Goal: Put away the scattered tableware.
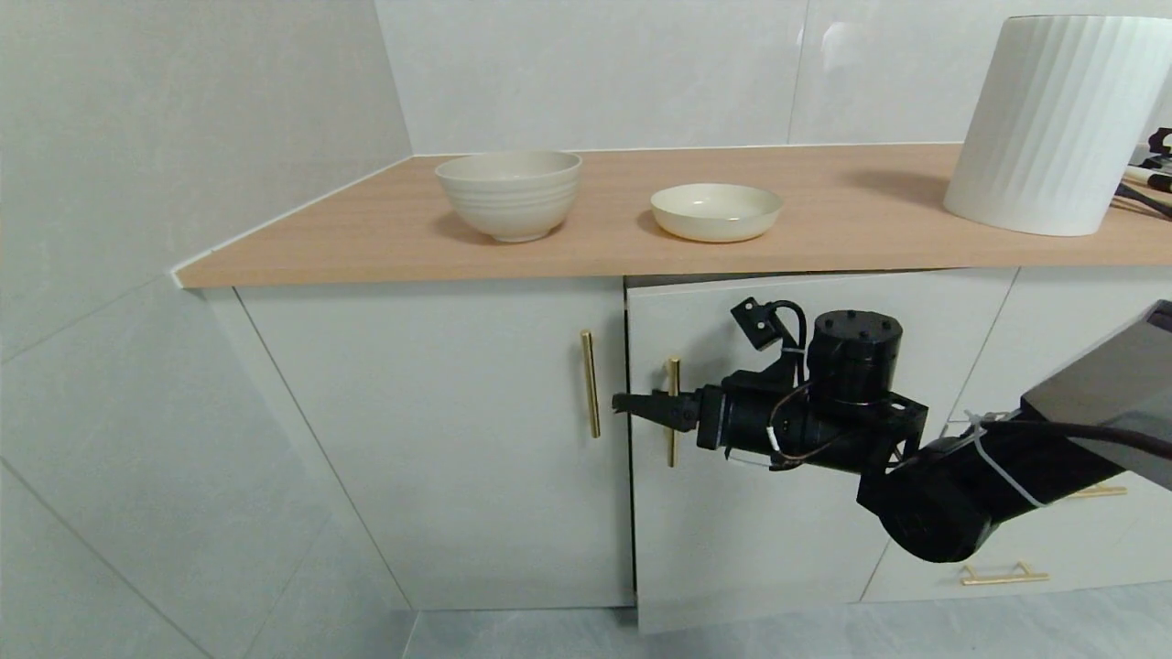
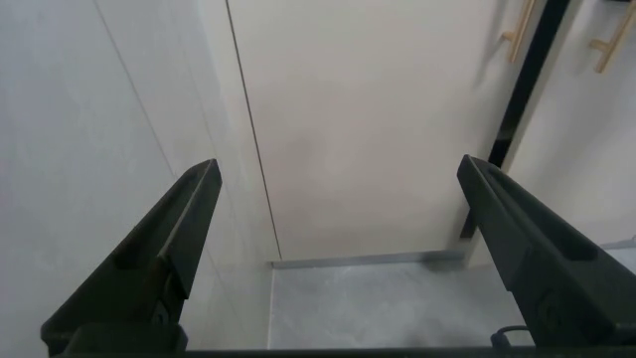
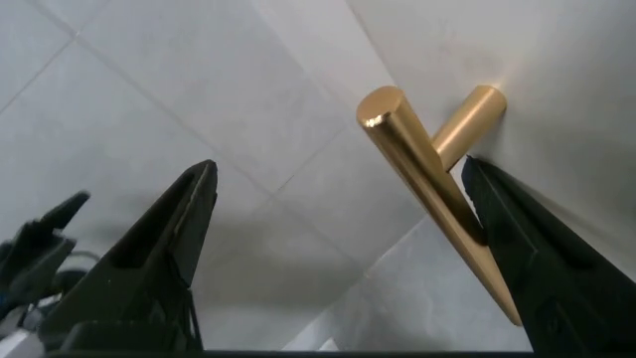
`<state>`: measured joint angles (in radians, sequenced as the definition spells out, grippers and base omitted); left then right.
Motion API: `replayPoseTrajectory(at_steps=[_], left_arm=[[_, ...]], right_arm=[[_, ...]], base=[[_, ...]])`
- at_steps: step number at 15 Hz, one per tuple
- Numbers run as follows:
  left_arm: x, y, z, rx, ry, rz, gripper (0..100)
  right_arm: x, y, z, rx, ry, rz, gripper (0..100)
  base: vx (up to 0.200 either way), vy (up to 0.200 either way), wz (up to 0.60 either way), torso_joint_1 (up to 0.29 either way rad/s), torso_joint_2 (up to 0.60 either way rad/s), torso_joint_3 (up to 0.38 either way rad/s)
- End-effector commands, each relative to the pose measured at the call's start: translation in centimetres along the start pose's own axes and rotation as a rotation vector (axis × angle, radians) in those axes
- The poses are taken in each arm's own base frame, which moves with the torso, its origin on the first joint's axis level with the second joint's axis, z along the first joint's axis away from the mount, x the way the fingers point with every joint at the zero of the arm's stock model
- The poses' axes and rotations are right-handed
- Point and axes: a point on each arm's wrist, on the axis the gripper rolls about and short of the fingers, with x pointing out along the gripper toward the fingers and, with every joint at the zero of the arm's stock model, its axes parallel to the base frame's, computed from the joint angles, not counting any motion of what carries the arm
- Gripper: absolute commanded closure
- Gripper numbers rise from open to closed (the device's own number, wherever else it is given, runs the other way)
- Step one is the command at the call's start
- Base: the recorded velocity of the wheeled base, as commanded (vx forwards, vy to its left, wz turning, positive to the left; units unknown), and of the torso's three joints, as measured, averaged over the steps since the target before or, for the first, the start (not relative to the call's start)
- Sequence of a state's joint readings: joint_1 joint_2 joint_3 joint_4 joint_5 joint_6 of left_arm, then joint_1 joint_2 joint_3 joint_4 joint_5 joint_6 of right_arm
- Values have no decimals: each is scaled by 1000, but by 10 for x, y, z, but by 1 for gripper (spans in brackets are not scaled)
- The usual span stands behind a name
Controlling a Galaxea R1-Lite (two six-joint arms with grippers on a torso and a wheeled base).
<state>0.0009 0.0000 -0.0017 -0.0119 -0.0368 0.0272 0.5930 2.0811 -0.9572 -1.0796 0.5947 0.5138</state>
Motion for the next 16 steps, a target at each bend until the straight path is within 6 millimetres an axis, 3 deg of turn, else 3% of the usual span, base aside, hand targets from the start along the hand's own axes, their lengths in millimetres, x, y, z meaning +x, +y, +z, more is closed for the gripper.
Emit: replayPoseTrajectory(at_steps=[1,12,16], left_arm=[[0,0,0,0,0,1,0],[0,0,0,13,0,-2,0],[0,0,1,21,-5,-8,0]], right_arm=[[-7,4,-6,-1,15,11,0],[-56,41,-23,-22,78,-1,0],[-76,45,-42,-38,134,-26,0]], base=[[0,0,0,0,0,0],[0,0,0,0,0,0],[0,0,0,0,0,0]])
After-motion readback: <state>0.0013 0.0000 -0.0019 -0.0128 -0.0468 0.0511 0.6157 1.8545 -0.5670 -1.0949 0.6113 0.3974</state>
